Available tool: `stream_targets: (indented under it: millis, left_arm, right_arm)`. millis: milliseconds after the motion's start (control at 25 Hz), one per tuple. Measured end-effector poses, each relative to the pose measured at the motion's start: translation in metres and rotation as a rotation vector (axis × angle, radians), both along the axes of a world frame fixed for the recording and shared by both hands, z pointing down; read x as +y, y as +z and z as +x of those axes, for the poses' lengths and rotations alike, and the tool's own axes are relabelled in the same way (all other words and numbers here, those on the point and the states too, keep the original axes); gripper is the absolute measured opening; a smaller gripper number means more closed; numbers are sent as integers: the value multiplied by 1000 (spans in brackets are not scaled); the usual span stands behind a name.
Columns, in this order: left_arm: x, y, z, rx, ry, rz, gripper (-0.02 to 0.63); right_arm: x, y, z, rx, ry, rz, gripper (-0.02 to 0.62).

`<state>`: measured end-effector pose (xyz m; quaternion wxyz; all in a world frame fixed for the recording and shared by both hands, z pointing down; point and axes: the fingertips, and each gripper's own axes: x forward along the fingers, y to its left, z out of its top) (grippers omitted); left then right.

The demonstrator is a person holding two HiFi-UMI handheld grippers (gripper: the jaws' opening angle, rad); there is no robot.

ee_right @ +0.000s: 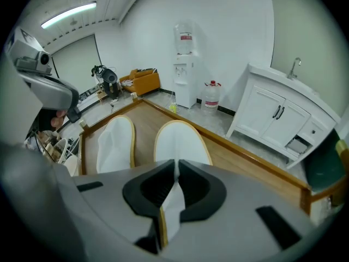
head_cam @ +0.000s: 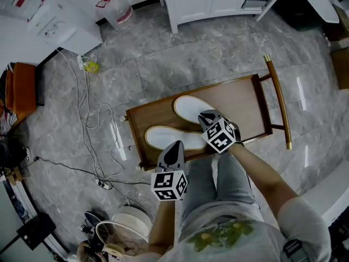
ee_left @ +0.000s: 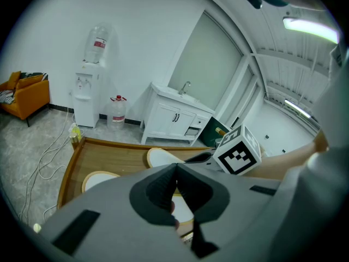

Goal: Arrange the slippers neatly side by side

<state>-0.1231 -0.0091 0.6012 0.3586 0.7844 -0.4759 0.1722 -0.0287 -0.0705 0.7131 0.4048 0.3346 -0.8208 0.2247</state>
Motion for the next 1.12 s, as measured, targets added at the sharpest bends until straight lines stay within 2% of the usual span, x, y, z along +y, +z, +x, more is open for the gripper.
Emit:
stream_targets:
  millis: [560, 800, 1120]
  left_arm:
    - [4, 7, -1, -11, -7, 3, 15]
    - [4, 9, 2, -18, -1, -7, 15]
    - [2, 13, 5, -22, 2, -11, 15]
  right_arm:
    - [-7, -17, 36, -37, 251, -6, 28]
    - [-11, -21, 63, -43, 454, -45, 28]
    - [-9, -15, 84, -144, 736, -117, 28]
